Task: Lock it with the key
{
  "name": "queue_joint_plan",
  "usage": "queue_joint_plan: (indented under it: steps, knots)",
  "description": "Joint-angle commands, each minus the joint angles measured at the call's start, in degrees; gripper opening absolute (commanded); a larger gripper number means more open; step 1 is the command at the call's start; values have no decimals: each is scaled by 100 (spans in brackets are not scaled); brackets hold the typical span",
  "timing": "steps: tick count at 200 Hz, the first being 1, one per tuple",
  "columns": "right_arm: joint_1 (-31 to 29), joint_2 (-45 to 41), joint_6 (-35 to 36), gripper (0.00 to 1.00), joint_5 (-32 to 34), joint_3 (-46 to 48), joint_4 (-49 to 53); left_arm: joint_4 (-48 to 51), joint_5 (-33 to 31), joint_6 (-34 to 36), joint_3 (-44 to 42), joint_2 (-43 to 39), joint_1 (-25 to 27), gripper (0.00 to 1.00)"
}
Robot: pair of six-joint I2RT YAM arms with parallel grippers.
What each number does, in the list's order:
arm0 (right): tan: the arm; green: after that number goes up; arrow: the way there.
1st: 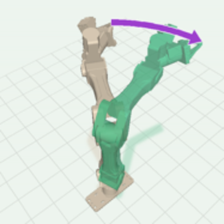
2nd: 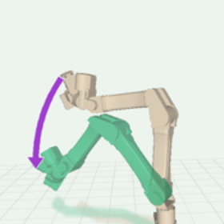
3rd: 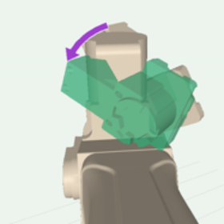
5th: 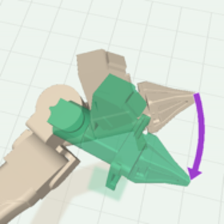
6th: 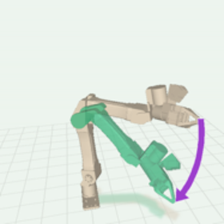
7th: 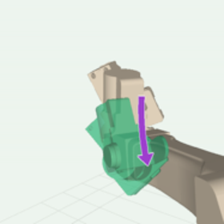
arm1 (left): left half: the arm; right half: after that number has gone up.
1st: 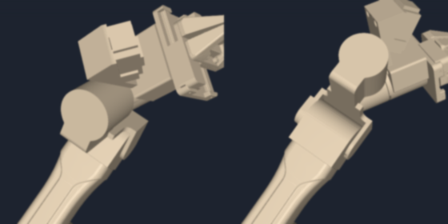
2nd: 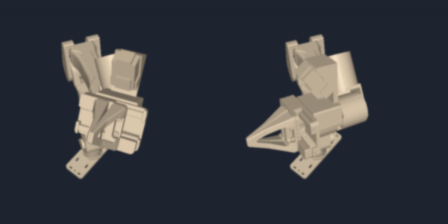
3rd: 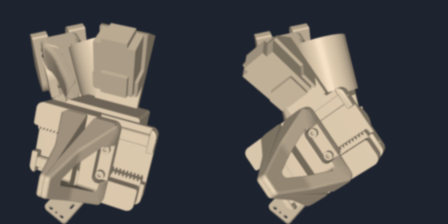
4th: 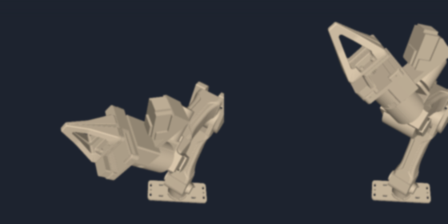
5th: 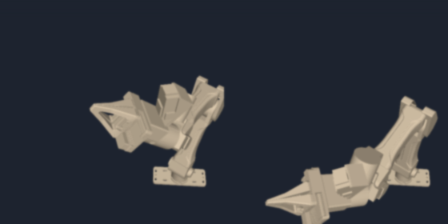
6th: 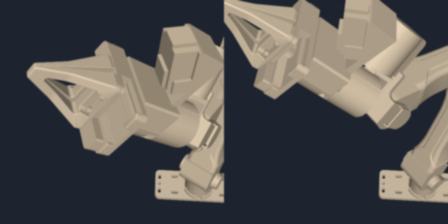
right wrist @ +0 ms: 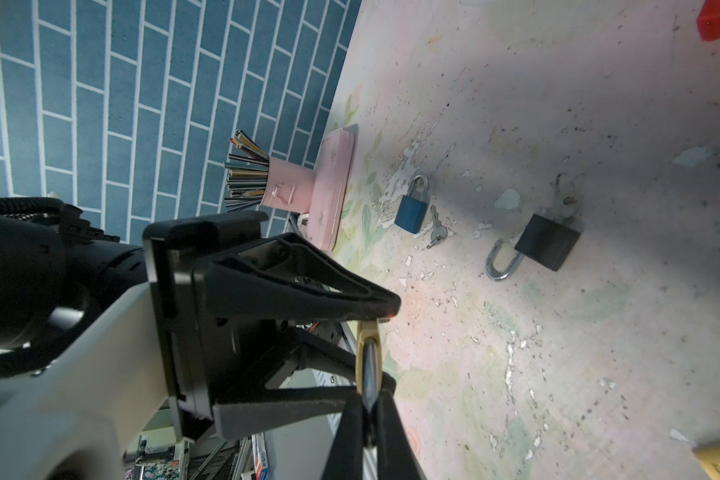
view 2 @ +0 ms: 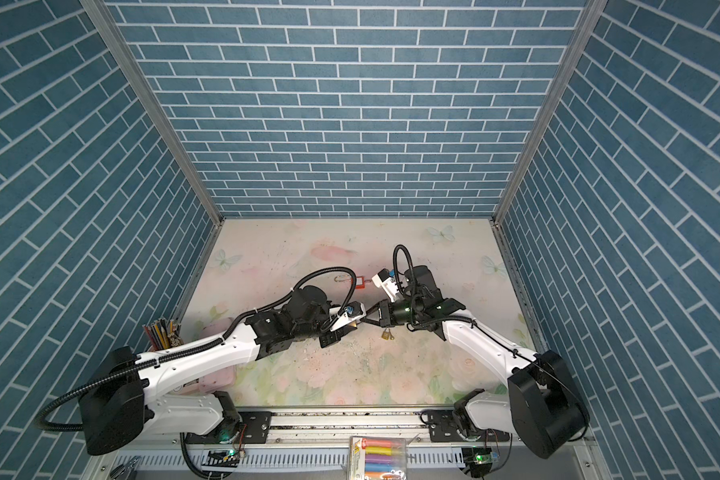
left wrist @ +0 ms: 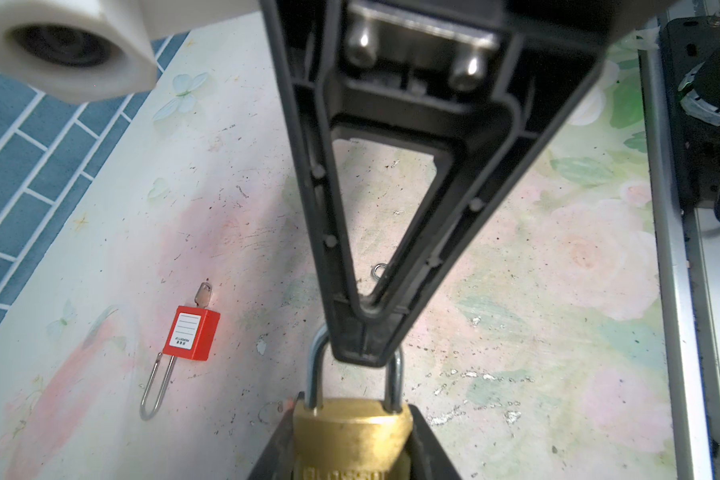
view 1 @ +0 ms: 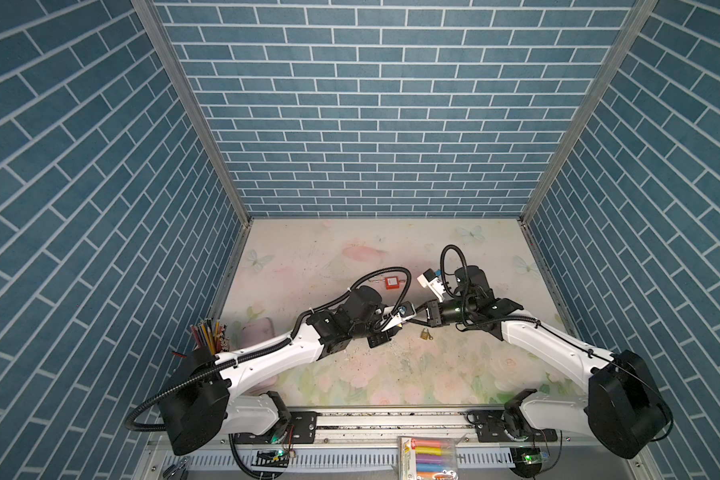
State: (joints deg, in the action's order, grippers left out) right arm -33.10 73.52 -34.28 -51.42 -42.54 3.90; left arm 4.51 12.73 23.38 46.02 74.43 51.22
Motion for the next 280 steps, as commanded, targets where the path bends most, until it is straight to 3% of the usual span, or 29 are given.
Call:
queue_joint_plan:
  steps: [1,110,166,184,218,236,259,280]
  knots:
    - [-282,220,32,0,-454,224,-62,-1942,846,-223,742,-70,88,3]
    - [-406,620,-4,0,-477,230,-248,-2427,868,-455,1084,98,72,3]
    - [-304,446,413,0,-112,-365,659,-2337,468,-897,504,-14,4,4]
    - [-127,292,567,7,50,-650,1086,-2136,292,-1135,182,-127,-1,4]
    - [378,-287,972,39,363,-1452,1772,-1971,-111,-1808,-506,-533,-5,6]
    - [436,-662,1132,50,703,-1752,1825,-1939,-227,-2342,-687,-683,-6,7]
    - [432,-1116,1229,53,1091,-1808,1597,-1964,-646,-3502,-696,-733,5,7]
    - [436,-1695,959,52,1492,-1304,889,-1722,-1240,-4802,-463,-616,-4,6]
